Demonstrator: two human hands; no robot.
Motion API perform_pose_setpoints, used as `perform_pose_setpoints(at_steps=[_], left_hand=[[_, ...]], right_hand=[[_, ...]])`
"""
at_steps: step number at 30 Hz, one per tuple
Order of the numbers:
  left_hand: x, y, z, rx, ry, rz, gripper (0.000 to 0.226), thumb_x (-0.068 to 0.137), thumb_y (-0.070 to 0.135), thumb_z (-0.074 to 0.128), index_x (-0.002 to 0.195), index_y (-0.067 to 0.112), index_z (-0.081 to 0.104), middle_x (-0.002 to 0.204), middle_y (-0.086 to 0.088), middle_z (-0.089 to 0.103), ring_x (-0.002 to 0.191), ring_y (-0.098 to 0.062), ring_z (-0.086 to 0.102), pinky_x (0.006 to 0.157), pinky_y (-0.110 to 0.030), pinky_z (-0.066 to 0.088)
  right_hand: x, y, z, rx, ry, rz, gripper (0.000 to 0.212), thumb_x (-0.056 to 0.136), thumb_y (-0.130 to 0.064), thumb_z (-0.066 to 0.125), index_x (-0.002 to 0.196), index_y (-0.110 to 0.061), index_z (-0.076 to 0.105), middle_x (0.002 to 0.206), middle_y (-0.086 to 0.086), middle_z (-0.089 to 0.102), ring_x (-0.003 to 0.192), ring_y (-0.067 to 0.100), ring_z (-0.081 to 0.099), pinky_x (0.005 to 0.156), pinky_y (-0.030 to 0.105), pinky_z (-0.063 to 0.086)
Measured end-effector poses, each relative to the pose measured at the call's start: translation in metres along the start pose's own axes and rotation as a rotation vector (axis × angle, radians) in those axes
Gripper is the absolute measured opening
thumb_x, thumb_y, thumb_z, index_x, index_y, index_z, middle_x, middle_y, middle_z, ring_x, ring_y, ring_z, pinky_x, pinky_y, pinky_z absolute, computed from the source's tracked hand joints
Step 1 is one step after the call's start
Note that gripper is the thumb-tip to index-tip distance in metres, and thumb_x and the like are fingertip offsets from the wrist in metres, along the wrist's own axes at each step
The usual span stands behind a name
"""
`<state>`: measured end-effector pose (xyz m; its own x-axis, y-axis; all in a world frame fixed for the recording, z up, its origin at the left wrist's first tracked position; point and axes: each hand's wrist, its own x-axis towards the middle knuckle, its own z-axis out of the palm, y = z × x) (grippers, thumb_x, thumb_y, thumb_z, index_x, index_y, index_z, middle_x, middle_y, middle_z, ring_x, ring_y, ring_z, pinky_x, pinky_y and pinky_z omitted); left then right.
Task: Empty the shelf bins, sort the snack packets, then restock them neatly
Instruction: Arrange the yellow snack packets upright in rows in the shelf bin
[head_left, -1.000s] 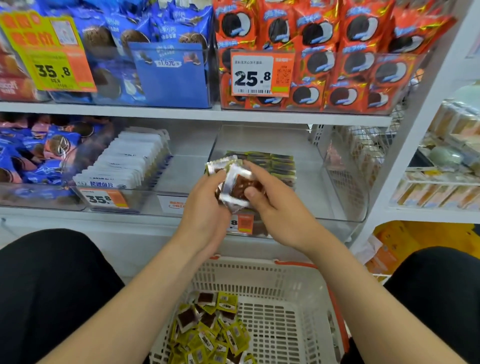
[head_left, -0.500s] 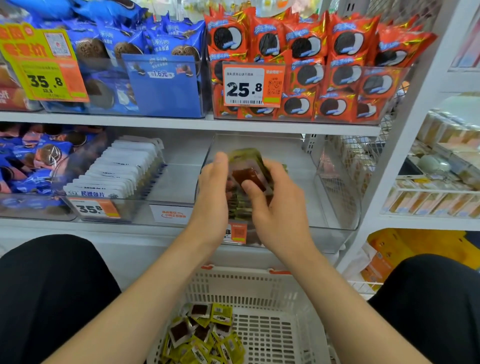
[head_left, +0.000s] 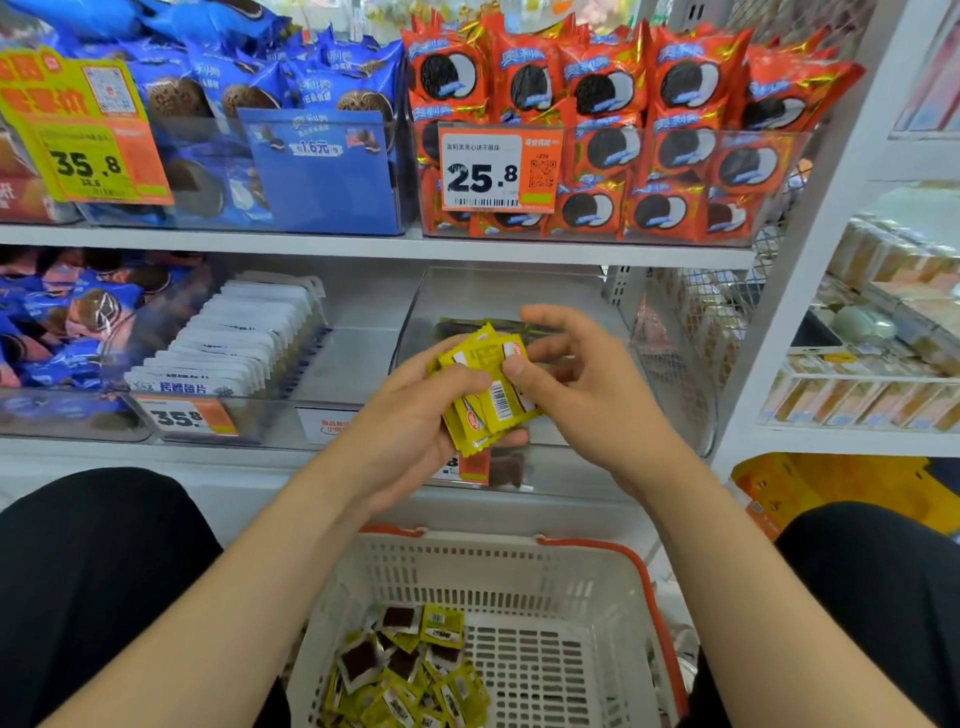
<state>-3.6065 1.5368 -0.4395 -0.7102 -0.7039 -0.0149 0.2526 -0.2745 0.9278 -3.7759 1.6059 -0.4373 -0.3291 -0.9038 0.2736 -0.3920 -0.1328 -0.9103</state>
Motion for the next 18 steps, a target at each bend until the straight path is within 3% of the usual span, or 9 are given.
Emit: perform_pose_setpoints(at_steps=[2,6,8,12,15,18], left_hand=[[0.000,-0.002,-0.003,0.039,-0.036,0.016,0.039,0.104,-0.001,0.051,0.142,0.007,0.056,0.132,-0.018,0.070,0.112,-0.038,0.072,0.085,-0.048,0.063],[0.002,-0.004,-0.010,0.129,-0.072,0.046,0.035,0.104,0.000,0.053,0.139,0.004,0.057,0.130,-0.018,0.071,0.117,-0.039,0.070,0.090,-0.049,0.062],[0.002,-0.003,-0.011,0.168,-0.078,0.055,0.033,0.104,0.003,0.055,0.136,0.006,0.058,0.128,-0.017,0.072,0.114,-0.036,0.071,0.087,-0.047,0.063],[0.002,0.000,-0.016,0.299,-0.072,0.050,0.033,0.104,0.009,0.060,0.136,0.012,0.061,0.123,-0.016,0.074,0.107,-0.038,0.074,0.082,-0.048,0.065],[0.003,0.001,-0.018,0.331,-0.002,0.018,0.029,0.104,0.009,0.061,0.133,0.011,0.062,0.115,-0.017,0.076,0.098,-0.037,0.074,0.074,-0.045,0.065],[0.004,0.004,-0.021,0.347,0.053,-0.014,0.020,0.105,0.016,0.059,0.124,0.011,0.064,0.108,-0.019,0.075,0.090,-0.033,0.071,0.064,-0.040,0.061]], right_hand=[[-0.001,-0.001,0.000,0.075,-0.078,0.065,0.036,0.101,-0.017,0.067,0.136,-0.024,0.060,0.096,0.003,0.069,0.074,0.002,0.065,0.067,0.020,0.053],[0.001,0.001,-0.004,0.045,0.109,0.060,0.016,0.102,-0.009,0.064,0.115,-0.017,0.062,0.093,0.003,0.065,0.075,0.011,0.066,0.063,0.023,0.057],[0.002,0.002,-0.006,0.061,0.057,0.043,0.016,0.103,-0.007,0.061,0.116,-0.016,0.058,0.093,-0.001,0.065,0.077,0.011,0.065,0.064,0.022,0.055],[0.000,0.007,-0.001,-0.071,-0.040,0.003,0.033,0.106,-0.010,0.058,0.136,-0.021,0.055,0.100,-0.003,0.066,0.078,0.000,0.065,0.070,0.021,0.053],[0.003,0.013,-0.001,-0.250,0.080,-0.100,0.029,0.104,-0.012,0.060,0.131,-0.022,0.062,0.108,-0.004,0.067,0.090,0.003,0.063,0.081,0.032,0.055],[0.002,0.008,-0.007,-0.306,-0.014,-0.234,0.028,0.106,-0.011,0.053,0.119,-0.032,0.064,0.111,0.000,0.055,0.097,0.012,0.058,0.086,0.034,0.055]])
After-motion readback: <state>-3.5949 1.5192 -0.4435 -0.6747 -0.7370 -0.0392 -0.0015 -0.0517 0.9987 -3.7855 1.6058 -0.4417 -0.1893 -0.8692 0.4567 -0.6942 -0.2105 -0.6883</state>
